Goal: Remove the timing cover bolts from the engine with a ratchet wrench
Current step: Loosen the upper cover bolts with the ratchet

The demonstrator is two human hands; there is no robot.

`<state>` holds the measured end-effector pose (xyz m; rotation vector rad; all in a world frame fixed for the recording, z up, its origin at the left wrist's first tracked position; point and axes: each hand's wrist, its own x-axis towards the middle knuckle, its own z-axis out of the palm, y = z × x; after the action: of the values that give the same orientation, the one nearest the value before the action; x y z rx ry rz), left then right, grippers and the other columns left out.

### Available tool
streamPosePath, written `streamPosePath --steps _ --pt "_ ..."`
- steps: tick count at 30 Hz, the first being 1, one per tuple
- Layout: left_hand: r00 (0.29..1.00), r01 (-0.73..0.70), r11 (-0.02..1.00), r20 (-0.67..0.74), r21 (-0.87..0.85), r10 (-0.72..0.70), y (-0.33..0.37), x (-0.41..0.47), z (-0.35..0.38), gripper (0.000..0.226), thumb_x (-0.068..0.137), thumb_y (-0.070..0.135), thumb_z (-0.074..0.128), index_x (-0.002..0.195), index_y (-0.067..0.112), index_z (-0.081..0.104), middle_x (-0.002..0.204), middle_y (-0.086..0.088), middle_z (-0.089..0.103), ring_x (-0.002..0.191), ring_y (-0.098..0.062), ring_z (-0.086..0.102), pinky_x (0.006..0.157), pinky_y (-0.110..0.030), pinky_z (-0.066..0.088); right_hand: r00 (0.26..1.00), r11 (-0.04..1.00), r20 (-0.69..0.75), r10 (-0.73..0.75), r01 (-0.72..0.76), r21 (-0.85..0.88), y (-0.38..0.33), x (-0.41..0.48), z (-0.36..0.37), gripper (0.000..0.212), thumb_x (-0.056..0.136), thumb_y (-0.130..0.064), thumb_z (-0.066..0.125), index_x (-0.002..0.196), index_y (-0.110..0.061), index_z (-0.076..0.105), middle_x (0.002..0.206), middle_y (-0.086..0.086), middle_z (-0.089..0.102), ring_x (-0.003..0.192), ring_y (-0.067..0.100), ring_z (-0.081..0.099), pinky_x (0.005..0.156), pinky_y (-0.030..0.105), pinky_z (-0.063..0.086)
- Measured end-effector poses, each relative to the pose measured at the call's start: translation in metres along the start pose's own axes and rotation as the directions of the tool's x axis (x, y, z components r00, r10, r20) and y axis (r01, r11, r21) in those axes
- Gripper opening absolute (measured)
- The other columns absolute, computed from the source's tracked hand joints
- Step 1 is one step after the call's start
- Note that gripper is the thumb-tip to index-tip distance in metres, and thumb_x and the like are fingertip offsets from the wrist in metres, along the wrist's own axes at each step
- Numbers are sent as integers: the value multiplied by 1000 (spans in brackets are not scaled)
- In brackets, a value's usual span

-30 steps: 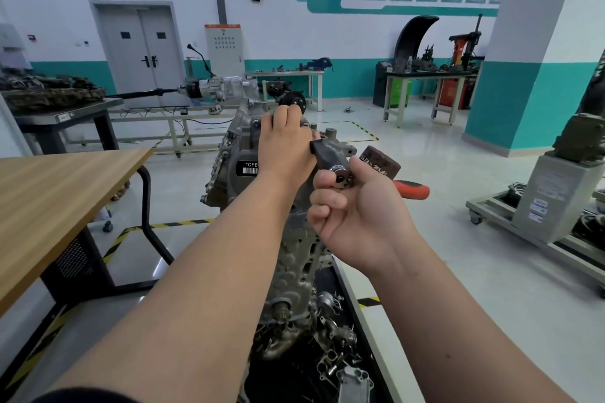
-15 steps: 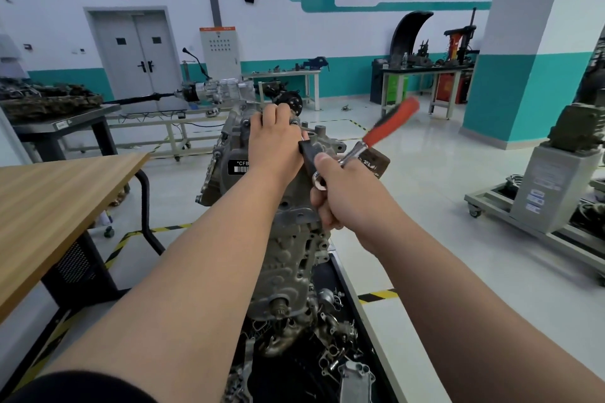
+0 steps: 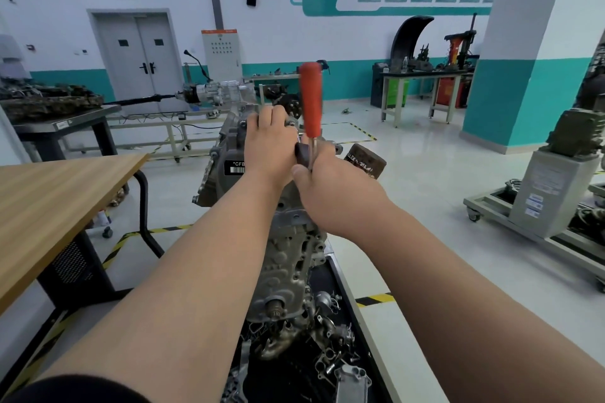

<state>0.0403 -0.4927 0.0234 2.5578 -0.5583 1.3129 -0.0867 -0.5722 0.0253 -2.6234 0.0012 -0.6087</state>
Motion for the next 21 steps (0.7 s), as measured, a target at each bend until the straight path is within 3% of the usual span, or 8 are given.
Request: streamPosePath --steps 1,2,5,9,12,15,17,21 --pt "996 -68 995 54 70 64 -1 1 5 26 89 23 62 92 -2 65 108 -20 53 106 -38 48 95 -51 37 999 987 7 42 -42 153 1 0 1 38 101 -41 36 126 -13 36 82 1 56 77 26 58 66 37 45" --pt "992 -81 996 94 21 79 -3 0 6 36 93 34 49 94 3 67 114 -15 50 113 -35 42 99 -47 30 996 949 17 88 -89 303 3 0 2 35 101 -40 38 123 -13 39 83 0 58 75 23 60 65 35 45" --pt "996 -62 997 72 37 59 -9 2 13 58 98 47 31 96 3 69 119 -12 48 116 -33 38 100 -44 25 966 731 90 241 -241 638 7 1 6 30 99 -38 40 113 -12 47 75 1 56 61 19 53 61 29 42" --pt "993 -80 992 94 95 71 -7 3 15 43 99 39 40 101 9 71 122 -8 46 118 -30 35 101 -41 23 904 193 281 323 -354 915 6 -8 12 30 102 -37 39 84 -15 46 53 -1 49 38 15 39 42 22 37" --pt "993 -69 994 101 83 61 -8 2 13 56 100 45 28 99 7 70 122 -10 47 118 -32 36 102 -44 25 895 -243 398 201 -348 906 3 -12 15 31 104 -40 34 90 -16 48 54 -2 46 38 12 33 43 24 36" --pt "994 -64 995 89 72 58 -6 2 12 49 102 41 36 102 7 70 121 -10 47 118 -32 37 102 -43 24 898 -575 439 38 -340 744 -1 -15 16 42 104 -45 31 86 -12 48 58 -3 46 37 10 32 40 20 35" --pt "995 -52 997 89 59 47 -6 3 13 43 102 35 38 104 6 70 120 -11 48 118 -32 38 102 -42 24 901 -678 433 -9 -324 660 -4 -15 17 46 103 -46 30 81 -10 48 59 -2 47 37 9 34 40 18 35" --pt "995 -52 997 94 63 46 -6 2 11 42 102 34 35 106 8 69 121 -10 47 118 -31 37 103 -42 24 901 -720 434 -16 -311 620 -9 -17 22 49 103 -45 29 78 -9 49 59 -2 47 38 9 34 41 18 34"
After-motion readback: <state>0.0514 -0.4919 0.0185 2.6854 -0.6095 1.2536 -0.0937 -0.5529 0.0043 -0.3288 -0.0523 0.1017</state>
